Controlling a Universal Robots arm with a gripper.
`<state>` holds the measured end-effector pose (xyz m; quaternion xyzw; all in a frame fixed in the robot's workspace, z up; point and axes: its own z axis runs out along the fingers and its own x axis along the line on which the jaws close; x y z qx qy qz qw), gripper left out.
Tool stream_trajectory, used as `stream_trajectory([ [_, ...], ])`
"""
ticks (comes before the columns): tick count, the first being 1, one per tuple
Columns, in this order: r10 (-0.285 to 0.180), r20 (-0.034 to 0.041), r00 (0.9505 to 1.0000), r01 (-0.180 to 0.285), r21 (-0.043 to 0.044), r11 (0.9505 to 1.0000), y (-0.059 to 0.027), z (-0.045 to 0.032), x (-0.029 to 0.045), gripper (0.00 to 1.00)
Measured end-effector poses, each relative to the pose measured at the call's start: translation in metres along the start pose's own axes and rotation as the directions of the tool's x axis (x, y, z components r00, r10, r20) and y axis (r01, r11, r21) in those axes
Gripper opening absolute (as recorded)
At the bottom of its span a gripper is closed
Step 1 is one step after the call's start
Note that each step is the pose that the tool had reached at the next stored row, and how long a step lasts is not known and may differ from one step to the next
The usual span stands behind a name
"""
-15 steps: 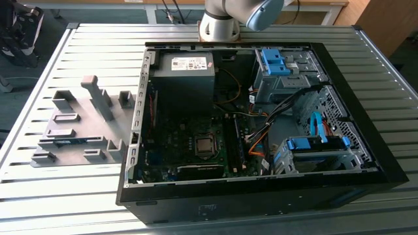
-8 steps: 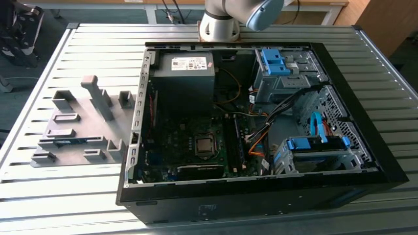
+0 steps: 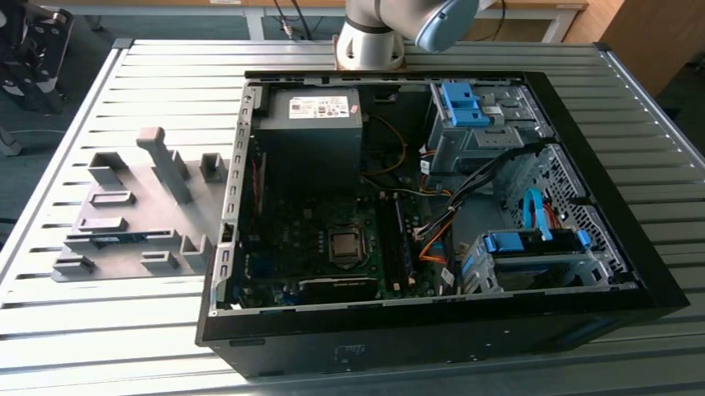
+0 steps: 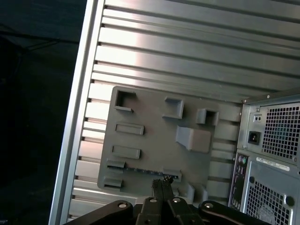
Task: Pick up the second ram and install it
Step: 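Pick up the second ram and move it above second insertion slot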
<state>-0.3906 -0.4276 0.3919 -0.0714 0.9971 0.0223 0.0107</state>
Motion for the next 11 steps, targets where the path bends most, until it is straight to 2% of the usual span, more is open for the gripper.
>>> stream_trajectory([
  [11,-0.056,-0.0025,0.9984,0.056,-0.0014,0.9984,-0.0005,-0.0001,0.0003,0.11],
])
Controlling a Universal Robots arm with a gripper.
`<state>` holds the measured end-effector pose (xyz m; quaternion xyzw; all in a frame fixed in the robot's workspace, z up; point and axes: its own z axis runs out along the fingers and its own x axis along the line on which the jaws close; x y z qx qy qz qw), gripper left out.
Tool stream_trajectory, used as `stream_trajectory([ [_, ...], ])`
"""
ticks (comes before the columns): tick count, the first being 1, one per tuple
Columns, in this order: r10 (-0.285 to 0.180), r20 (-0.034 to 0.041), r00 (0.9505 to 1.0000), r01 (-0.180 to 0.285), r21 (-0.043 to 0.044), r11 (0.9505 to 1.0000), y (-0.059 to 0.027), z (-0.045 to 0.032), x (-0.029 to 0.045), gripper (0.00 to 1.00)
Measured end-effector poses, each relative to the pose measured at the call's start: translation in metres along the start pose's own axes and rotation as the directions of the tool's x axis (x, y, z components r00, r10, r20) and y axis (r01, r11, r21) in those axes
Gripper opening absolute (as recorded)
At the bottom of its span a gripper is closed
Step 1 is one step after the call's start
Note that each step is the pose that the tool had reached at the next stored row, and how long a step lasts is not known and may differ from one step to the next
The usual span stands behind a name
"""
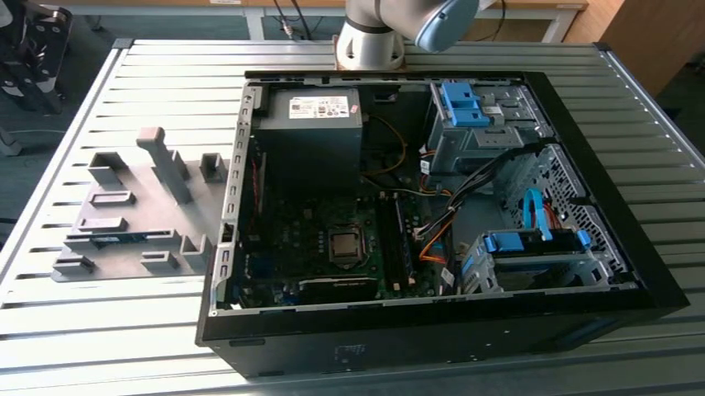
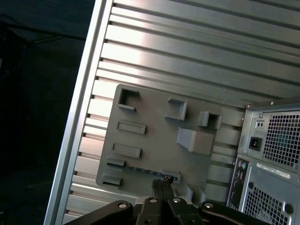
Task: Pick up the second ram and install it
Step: 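Pick up the second ram and move it above second insertion slot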
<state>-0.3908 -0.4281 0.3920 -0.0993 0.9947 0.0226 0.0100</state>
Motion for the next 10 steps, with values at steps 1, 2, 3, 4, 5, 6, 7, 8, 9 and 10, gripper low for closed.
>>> stream_trajectory([
  [1,-0.005,-0.0003,1.0000,0.005,-0.0001,1.0000,0.0000,0.0000,0.0000,0.11],
  [2,-0.010,-0.0005,0.9999,0.010,-0.0002,0.9999,0.0000,0.0000,0.0000,0.11],
  [3,-0.015,-0.0007,0.9999,0.015,-0.0004,0.9999,0.0000,0.0000,0.0000,0.11],
  [4,-0.020,-0.0009,0.9998,0.020,-0.0005,0.9998,0.0000,0.0000,0.0000,0.11],
  [5,-0.025,-0.0010,0.9997,0.025,-0.0006,0.9997,0.0000,0.0000,0.0000,0.11],
  [6,-0.029,-0.0012,0.9996,0.029,-0.0008,0.9996,0.0000,0.0000,0.0000,0.11],
  [7,-0.034,-0.0014,0.9994,0.034,-0.0009,0.9994,0.0000,0.0000,0.0000,0.11],
  [8,-0.038,-0.0015,0.9993,0.038,-0.0010,0.9993,0.0000,0.0000,0.0000,0.11],
  [9,-0.042,-0.0017,0.9991,0.042,-0.0011,0.9991,0.0000,0.0000,0.0000,0.11],
  [10,-0.046,-0.0019,0.9989,0.046,-0.0012,0.9989,0.0000,0.0000,0.0000,0.11],
])
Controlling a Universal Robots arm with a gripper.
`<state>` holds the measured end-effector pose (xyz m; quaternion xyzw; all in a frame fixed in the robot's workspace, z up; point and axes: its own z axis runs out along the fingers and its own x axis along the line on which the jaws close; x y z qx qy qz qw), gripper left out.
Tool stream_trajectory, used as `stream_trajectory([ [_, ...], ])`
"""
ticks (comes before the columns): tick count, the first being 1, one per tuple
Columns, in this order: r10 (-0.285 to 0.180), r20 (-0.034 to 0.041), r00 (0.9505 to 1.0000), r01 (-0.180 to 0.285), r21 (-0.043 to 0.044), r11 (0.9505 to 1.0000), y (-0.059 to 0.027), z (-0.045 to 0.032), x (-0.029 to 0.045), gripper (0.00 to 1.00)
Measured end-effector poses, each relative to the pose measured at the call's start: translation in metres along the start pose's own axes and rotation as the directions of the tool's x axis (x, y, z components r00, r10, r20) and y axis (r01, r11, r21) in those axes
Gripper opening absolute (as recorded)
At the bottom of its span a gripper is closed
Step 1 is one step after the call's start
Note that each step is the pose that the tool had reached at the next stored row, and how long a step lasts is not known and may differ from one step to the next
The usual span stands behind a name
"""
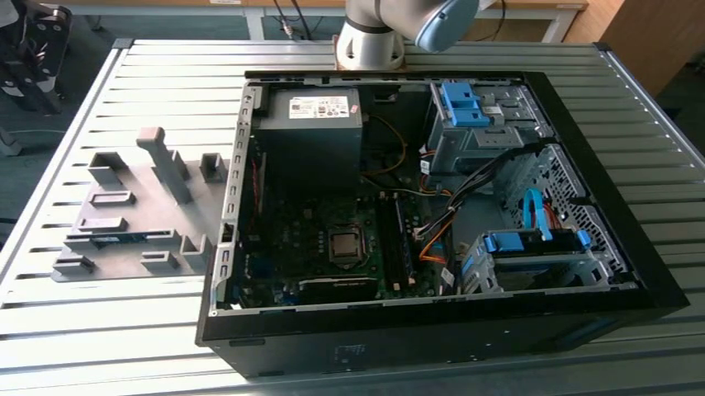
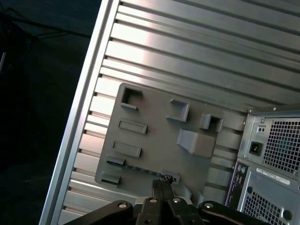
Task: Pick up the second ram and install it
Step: 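Pick up the second ram and move it above second insertion slot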
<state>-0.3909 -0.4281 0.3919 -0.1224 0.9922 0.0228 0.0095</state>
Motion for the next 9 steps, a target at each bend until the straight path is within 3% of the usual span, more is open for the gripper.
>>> stream_trajectory([
  [9,-0.032,-0.0014,0.9995,0.032,-0.0008,0.9995,0.0000,0.0000,0.0001,0.11],
])
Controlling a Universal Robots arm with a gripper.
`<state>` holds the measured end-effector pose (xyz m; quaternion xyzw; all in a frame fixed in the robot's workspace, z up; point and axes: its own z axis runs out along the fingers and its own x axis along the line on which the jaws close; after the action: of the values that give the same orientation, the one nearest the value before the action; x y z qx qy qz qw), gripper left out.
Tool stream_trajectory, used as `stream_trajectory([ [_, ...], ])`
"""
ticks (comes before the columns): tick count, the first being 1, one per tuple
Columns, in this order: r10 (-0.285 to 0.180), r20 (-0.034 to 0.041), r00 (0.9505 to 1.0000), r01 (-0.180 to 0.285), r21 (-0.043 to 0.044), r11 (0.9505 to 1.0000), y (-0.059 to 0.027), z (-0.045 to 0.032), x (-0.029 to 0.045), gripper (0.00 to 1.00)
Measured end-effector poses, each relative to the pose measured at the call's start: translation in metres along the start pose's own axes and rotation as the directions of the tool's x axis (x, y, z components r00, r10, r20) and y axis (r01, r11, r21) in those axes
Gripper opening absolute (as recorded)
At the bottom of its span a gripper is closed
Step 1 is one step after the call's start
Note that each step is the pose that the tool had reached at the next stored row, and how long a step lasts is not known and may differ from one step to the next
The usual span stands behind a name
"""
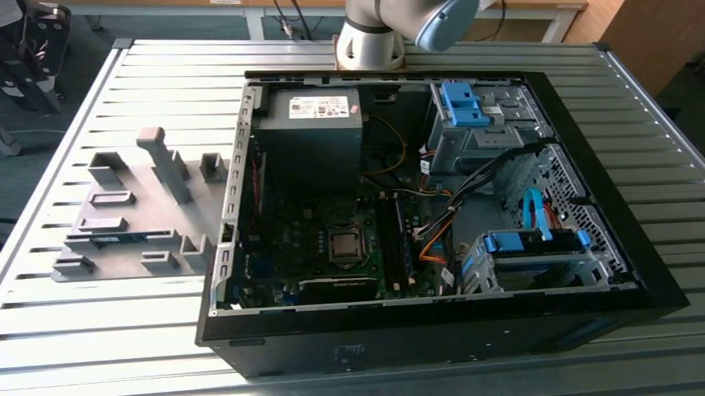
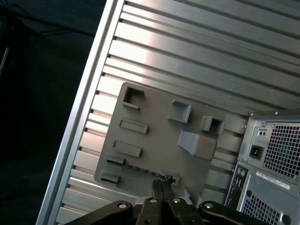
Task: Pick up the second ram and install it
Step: 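Pick up the second ram and move it above second insertion slot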
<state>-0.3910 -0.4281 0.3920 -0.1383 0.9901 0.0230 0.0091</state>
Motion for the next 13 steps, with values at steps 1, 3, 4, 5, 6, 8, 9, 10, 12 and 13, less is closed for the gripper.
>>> stream_trajectory([
  [1,-0.003,-0.0001,1.0000,0.003,-0.0001,1.0000,0.0000,0.0000,0.0000,0.11],
  [3,-0.011,-0.0004,0.9999,0.011,-0.0002,0.9999,0.0000,0.0000,0.0001,0.11],
  [4,-0.014,-0.0006,0.9999,0.014,-0.0003,0.9999,0.0000,0.0000,0.0001,0.11],
  [5,-0.017,-0.0006,0.9999,0.017,-0.0004,0.9999,0.0000,0.0001,0.0001,0.11],
  [6,-0.020,-0.0008,0.9998,0.020,-0.0005,0.9998,0.0000,0.0000,0.0002,0.11],
  [8,-0.026,-0.0010,0.9997,0.026,-0.0006,0.9997,0.0000,0.0000,0.0002,0.11],
  [9,-0.028,-0.0011,0.9996,0.028,-0.0007,0.9996,0.0000,0.0000,0.0002,0.11],
  [10,-0.030,-0.0013,0.9995,0.030,-0.0007,0.9995,0.0000,0.0000,0.0002,0.11],
  [12,-0.033,-0.0014,0.9994,0.033,-0.0008,0.9994,0.0000,0.0000,0.0002,0.11],
  [13,-0.034,-0.0014,0.9994,0.034,-0.0008,0.9994,0.0000,0.0000,0.0002,0.11],
])
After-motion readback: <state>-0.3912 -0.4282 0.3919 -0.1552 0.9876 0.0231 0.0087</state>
